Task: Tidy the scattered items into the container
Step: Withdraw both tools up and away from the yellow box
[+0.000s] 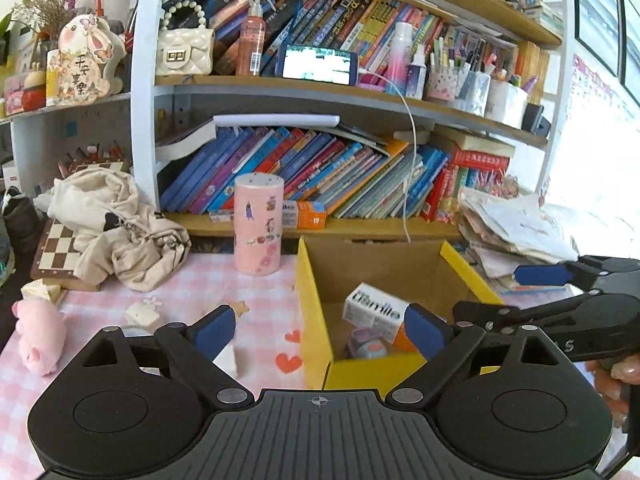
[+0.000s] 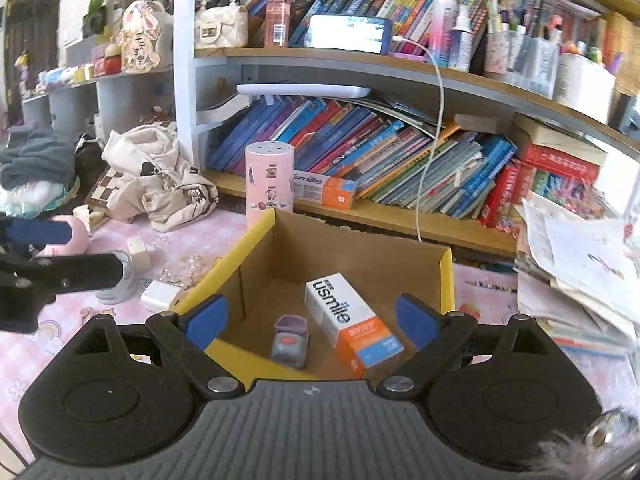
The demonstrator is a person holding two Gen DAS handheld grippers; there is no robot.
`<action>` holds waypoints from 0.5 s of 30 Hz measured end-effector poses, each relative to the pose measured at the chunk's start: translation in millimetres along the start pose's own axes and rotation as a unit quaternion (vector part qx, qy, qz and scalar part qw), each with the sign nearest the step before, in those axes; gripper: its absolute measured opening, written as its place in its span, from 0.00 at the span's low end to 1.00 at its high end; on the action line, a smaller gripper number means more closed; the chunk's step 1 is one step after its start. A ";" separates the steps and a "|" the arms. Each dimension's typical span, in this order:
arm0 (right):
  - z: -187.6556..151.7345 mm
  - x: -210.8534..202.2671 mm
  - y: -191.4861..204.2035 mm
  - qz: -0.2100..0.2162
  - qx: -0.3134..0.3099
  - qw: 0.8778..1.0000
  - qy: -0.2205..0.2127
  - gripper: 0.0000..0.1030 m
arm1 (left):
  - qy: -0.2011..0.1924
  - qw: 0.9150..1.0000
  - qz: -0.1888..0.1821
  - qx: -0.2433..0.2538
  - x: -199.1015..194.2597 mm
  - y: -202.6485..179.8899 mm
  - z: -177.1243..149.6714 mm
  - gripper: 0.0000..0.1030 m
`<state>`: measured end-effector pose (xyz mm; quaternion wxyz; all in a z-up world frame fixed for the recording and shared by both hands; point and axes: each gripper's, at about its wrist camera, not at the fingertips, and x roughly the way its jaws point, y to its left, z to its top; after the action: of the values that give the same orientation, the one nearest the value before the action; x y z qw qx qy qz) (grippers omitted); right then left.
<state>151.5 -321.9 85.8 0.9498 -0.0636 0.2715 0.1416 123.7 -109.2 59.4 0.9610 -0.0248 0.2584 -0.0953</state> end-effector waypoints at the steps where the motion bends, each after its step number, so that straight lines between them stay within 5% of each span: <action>1: -3.6 -3.8 4.4 -0.005 0.006 1.000 0.000 0.89 | 0.003 1.000 -0.003 0.001 -2.5 2.6 -3.5 0.91; 15: -64.4 -21.6 64.3 -0.070 0.042 0.995 0.062 0.91 | 0.035 0.999 -0.011 0.019 -35.4 35.0 -49.8 0.91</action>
<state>82.4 -278.6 40.1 0.9404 -0.0516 0.3308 0.0595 74.7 -67.8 30.4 0.9507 -0.0061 0.2893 -0.1116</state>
